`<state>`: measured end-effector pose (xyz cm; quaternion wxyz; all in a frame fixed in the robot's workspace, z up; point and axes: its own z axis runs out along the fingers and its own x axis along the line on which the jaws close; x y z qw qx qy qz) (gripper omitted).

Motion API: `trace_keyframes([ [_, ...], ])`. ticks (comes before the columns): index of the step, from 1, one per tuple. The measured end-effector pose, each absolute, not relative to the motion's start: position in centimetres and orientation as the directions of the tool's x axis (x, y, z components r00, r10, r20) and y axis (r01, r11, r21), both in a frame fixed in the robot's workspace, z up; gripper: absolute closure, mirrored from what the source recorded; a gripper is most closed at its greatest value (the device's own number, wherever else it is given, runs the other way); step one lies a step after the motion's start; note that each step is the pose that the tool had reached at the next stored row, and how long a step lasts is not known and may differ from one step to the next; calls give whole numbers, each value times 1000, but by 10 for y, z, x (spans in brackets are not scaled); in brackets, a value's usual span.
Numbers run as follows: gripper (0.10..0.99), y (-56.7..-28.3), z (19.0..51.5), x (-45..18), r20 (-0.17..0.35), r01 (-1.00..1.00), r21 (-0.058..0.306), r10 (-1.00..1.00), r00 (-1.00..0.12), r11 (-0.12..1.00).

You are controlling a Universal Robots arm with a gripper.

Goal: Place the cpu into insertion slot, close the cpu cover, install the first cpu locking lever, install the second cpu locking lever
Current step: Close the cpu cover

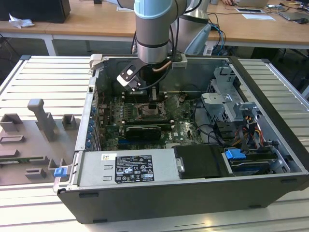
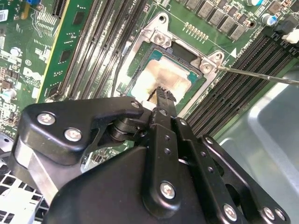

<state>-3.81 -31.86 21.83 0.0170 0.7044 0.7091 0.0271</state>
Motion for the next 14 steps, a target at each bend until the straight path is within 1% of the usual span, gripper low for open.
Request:
trace_keyframes([
  [2, 980, -319, 225, -38, 14, 998, 62, 1000, -7, 6],
  [6, 980, -319, 229, -37, 14, 998, 61, 1000, -7, 6],
  [10, 980, -319, 250, -37, 14, 998, 61, 1000, -7, 6],
  [14, 980, -319, 261, -37, 14, 998, 61, 1000, -7, 6],
])
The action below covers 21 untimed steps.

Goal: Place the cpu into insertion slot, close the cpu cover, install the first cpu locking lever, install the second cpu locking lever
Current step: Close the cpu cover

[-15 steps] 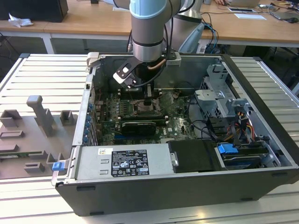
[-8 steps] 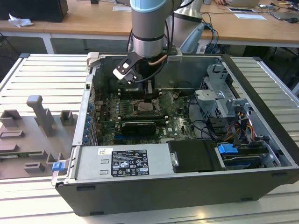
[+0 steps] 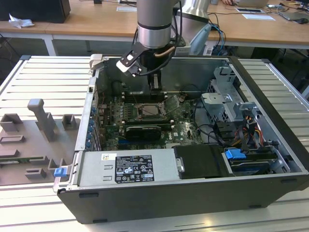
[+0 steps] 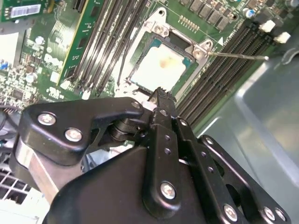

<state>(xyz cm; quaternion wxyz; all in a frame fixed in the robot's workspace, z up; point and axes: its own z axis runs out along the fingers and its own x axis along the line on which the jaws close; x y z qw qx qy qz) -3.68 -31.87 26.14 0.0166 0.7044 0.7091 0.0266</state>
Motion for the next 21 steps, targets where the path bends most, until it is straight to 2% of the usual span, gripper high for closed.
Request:
trace_keyframes([
  [21, 980, -319, 272, -15, 13, 998, 61, 1000, -7, 6],
])
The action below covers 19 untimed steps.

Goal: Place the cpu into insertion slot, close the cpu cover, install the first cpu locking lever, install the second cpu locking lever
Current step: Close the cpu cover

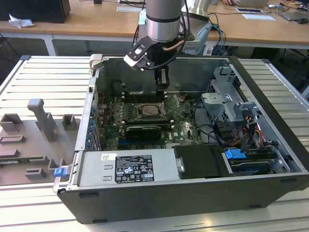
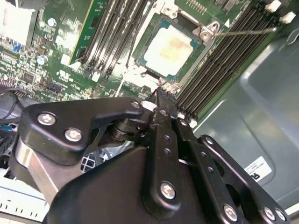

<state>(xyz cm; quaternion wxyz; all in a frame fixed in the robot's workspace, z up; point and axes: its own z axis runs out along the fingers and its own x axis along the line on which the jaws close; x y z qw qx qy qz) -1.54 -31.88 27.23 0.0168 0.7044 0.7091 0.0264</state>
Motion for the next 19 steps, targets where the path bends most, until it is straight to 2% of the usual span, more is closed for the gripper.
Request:
trace_keyframes([
  [10, 980, -319, 276, 8, 13, 998, 60, 1000, -7, 6],
  [19, 980, -319, 261, 48, 13, 999, 52, 1000, -14, 14],
])
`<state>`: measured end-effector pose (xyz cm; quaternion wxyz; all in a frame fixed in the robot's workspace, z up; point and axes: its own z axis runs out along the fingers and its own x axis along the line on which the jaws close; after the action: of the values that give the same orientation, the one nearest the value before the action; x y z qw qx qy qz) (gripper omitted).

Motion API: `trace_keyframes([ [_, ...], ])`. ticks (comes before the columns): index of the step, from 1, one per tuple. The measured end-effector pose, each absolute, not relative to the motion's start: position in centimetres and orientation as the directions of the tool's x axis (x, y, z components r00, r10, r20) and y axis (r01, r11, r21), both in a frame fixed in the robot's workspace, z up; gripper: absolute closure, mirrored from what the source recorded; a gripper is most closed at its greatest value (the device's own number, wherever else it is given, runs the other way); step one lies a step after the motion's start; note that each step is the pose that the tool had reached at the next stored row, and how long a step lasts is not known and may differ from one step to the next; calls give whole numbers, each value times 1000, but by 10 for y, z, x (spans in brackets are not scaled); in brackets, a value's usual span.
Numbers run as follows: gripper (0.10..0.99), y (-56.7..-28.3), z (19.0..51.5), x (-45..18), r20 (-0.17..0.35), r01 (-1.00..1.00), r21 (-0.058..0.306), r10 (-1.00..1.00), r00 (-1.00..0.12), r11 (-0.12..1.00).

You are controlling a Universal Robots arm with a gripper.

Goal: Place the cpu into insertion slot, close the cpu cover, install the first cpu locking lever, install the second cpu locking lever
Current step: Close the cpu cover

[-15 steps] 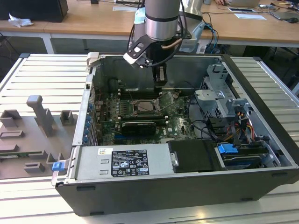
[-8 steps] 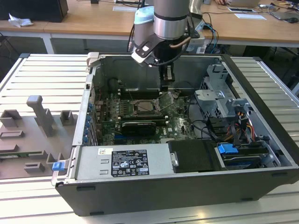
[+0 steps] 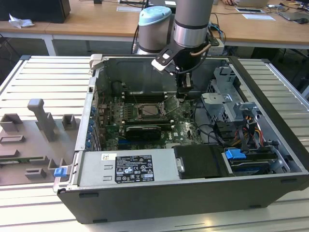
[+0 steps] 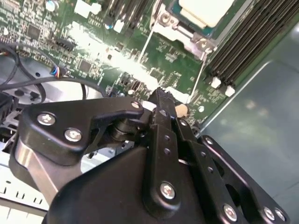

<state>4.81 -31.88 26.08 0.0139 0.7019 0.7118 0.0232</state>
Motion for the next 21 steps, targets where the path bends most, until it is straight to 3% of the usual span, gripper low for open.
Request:
trace_keyframes([
  [21, 980, -319, 245, 62, 13, 999, 44, 1000, -18, 18],
])
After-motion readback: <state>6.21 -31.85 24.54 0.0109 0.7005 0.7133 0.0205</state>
